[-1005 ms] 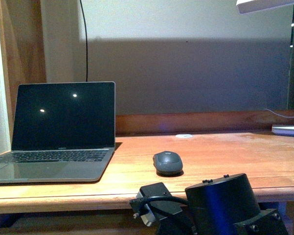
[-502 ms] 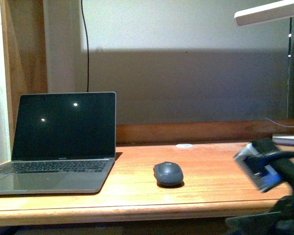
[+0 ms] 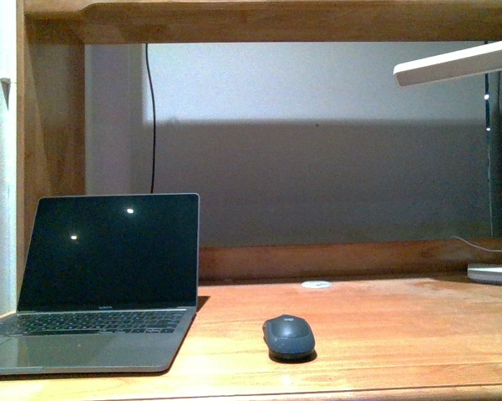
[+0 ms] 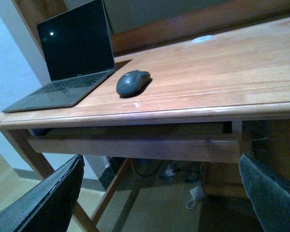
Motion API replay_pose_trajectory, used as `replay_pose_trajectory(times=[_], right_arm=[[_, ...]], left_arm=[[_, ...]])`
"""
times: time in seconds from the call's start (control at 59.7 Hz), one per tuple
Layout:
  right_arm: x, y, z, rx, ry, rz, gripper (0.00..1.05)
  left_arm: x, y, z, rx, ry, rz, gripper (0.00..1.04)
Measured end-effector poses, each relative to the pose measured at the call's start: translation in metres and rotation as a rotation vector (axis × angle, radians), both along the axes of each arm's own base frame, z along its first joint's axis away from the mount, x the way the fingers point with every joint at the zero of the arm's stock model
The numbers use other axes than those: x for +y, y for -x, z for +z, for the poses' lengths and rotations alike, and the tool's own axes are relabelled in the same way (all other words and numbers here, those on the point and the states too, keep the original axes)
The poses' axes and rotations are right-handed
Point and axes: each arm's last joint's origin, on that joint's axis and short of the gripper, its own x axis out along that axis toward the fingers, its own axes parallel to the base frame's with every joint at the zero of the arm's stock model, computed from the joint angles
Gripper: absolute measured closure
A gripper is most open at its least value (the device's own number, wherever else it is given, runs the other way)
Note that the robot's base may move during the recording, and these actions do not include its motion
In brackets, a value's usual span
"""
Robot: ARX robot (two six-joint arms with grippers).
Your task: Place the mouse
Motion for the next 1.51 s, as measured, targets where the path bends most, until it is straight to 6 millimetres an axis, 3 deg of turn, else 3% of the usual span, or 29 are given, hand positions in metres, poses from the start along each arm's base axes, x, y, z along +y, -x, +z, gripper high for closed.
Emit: replay_pose_trajectory(times=[0.151,0.285,0.352,0.435,0.77,0.921,1.289,1.507], right_arm=[[-0.008,0.020,-0.013,0.006,0.015,-0.070,0.07],[-0.012,0.025,-0.025,0.046,0.031,-0.137,0.09],[-0.007,0.026,-0.028,0.030,0.136,-0.360,0.23],[-0.007,0.033,-0.032,0.027,0.215,-0.490,0.40],[-0.007,0.037,-0.041,-0.001,0.256,-0.503,1.02],[-0.007,0.038,-0.050,-0.007,0.259,-0.504,1.02],[-0.007,0.038,-0.049,-0.014,0.259,-0.505,1.01],[-0.007,0.038,-0.049,-0.014,0.258,-0.505,0.63]], left_arm=[[0.000,0.000,0.000,0.000,0.000,0.000,0.08],[0.000,0.000,0.000,0.000,0.000,0.000,0.08],[0.000,0.000,0.000,0.000,0.000,0.002,0.08],[0.000,0.000,0.000,0.000,0.000,0.000,0.08],[0.000,0.000,0.000,0.000,0.000,0.000,0.08],[0.000,0.000,0.000,0.000,0.000,0.000,0.08],[0.000,0.000,0.000,0.000,0.000,0.000,0.08],[0.000,0.000,0.000,0.000,0.000,0.000,0.08]])
